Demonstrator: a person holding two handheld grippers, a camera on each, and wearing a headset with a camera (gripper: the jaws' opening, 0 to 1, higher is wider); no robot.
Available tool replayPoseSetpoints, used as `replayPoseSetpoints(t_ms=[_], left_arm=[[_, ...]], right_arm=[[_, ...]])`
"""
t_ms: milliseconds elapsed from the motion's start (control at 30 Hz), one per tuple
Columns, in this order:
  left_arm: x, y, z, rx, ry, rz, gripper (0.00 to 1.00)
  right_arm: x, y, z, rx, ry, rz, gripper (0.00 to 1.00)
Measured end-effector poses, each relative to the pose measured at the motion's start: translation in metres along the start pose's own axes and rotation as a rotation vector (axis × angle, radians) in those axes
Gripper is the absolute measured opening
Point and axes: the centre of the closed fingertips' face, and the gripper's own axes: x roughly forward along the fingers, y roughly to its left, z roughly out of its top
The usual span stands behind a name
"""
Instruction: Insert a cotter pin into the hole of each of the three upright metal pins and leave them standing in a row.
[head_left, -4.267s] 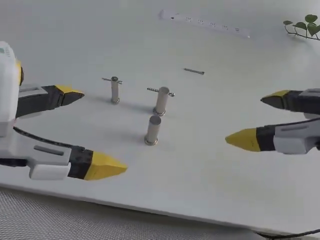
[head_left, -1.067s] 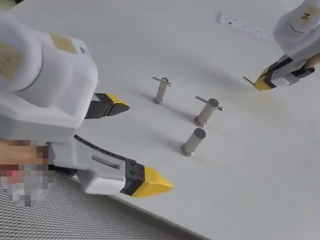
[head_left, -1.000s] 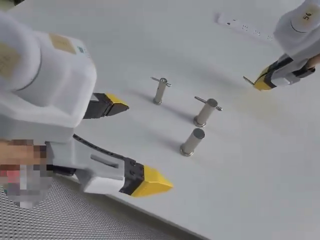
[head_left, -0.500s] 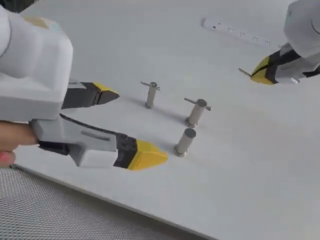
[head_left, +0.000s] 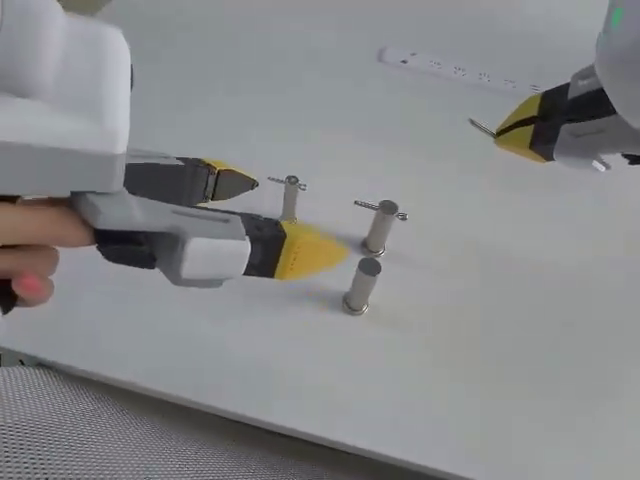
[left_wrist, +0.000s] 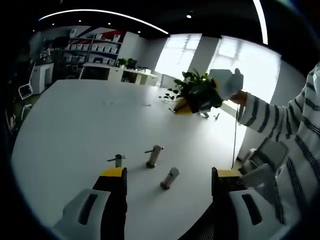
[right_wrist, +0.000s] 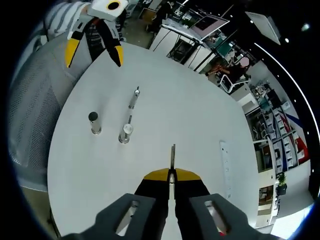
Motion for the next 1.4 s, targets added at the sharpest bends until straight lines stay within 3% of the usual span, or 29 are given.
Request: replayPoseSetpoints(t_ms=[100,333,633,667,800,967,1067,1333,1400], left_arm=[[0.006,-0.005,0.009,-0.013,-0.023,-0.019,0.63],[0.018,-0.013,0.024,0.004,-0.023,-0.048,0.56],[0.033,-0.026,0.038,-0.056,-0.051,-0.111,0.43],[0.036,-0.028,0.038,-0.059,-0.05,-0.118,0.42],[0.043,-0.031,0.038,-0.065,-0.047,-0.13,0.38],[0.049,-0.034,0.039,-0.082,-0.052,-0.144,0.3],[0.052,-0.032,0.038,-0.061,-0.047,-0.139,0.29],[0.059,-0.026,0.029,-0.074,-0.013,-0.141,0.16],[0.06,-0.032,0.028,-0.085,-0.014,-0.145,0.14]], right_arm=[[-0.007,0.007,0.007,-0.015,-0.011,-0.025,0.0],[-0.02,0.021,0.023,-0.027,-0.054,-0.077,0.0],[-0.036,0.042,0.046,-0.009,-0.113,-0.146,0.0],[-0.037,0.042,0.05,-0.01,-0.126,-0.169,0.0],[-0.037,0.051,0.059,-0.025,-0.145,-0.179,0.0],[-0.033,0.062,0.069,-0.02,-0.164,-0.162,0.0],[-0.031,0.068,0.073,-0.014,-0.174,-0.151,0.0],[-0.022,0.084,0.083,0.001,-0.201,-0.118,0.0],[-0.021,0.086,0.084,0.0,-0.202,-0.114,0.0]])
